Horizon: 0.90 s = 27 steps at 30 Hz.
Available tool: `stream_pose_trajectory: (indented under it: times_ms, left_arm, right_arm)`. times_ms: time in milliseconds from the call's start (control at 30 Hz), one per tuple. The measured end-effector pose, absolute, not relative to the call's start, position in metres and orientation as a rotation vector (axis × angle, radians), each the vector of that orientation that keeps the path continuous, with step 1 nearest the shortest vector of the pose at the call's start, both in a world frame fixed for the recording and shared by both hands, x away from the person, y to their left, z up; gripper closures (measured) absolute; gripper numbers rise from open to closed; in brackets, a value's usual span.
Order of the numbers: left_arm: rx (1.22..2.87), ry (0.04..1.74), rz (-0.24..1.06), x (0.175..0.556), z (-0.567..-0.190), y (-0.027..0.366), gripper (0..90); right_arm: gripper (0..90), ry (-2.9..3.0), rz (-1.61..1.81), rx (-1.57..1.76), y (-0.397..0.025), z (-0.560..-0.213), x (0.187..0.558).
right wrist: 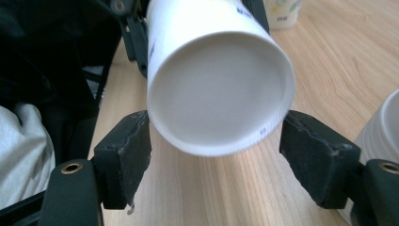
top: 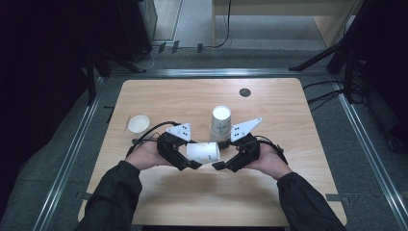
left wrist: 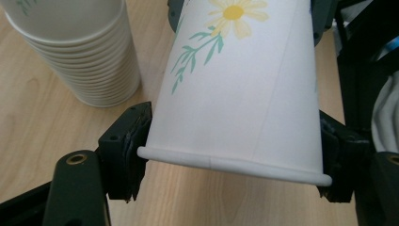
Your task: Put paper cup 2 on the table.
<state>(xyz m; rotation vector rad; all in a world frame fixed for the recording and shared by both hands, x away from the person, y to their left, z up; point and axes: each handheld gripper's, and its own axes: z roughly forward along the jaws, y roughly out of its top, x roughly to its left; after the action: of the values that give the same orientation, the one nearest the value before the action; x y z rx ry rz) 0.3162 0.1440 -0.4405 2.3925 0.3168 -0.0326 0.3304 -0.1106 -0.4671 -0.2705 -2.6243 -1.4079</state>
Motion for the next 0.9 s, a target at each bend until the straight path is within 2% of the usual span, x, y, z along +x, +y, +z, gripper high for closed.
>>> stream_pose_trajectory:
  times_ms: [500, 900]
  left_arm:
    - [2.591, 0.327, -0.018, 0.328, -0.422, 0.129, 25.1]
    - [2.744, 0.254, -0.046, 0.322, -0.439, 0.106, 25.0]
  right_arm:
    - [26.4, -2.712, -1.342, -0.270, -0.103, -0.474, 0.329]
    - [26.9, -2.728, -1.320, -0.239, -0.099, -0.477, 0.328]
